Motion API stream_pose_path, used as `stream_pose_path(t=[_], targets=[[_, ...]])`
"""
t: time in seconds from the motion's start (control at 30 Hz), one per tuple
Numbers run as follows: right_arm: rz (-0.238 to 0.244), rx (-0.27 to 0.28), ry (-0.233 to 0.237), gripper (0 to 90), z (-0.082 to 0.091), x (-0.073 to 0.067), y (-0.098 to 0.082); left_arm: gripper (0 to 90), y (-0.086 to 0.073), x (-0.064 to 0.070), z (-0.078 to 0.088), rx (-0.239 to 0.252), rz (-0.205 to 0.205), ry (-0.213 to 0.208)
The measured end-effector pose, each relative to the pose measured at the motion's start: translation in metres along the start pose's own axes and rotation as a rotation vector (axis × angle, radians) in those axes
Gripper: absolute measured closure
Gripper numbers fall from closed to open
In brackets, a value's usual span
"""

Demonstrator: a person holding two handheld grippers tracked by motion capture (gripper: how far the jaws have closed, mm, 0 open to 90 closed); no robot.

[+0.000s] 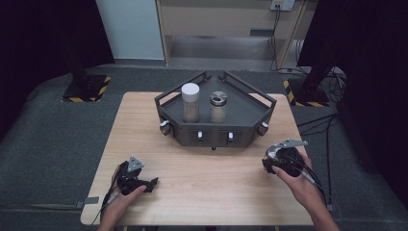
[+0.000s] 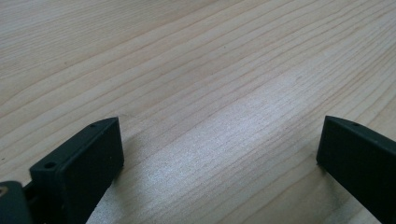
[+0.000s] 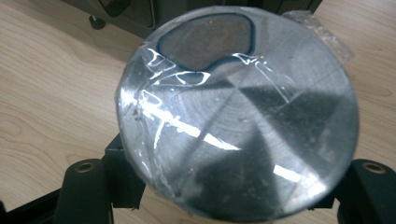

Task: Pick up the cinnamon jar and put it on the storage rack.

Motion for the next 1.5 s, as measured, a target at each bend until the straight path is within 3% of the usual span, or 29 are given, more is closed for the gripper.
stream_pose_path(t=[1.1, 1.5], targets=[[0.004, 0.003, 0.003, 31.4, 0.023, 0.007, 0.025, 0.0, 0.0, 0.0, 0.0, 0.0, 0.0, 0.0], [0.028, -0.003, -0.007, 31.4, 0.031, 0.006, 0.037, 0.0, 0.0, 0.0, 0.0, 0.0, 0.0, 0.0]])
Point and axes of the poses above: each handheld gripper's, and its own axes: z roughly backward along the jaws, y roughly out of its top, x roughly to its right, the point moved 6 cm from there along -z, roughly forward along the jaws, and after that the axes turned 2 degrees about -z, right-handed, at the moved point
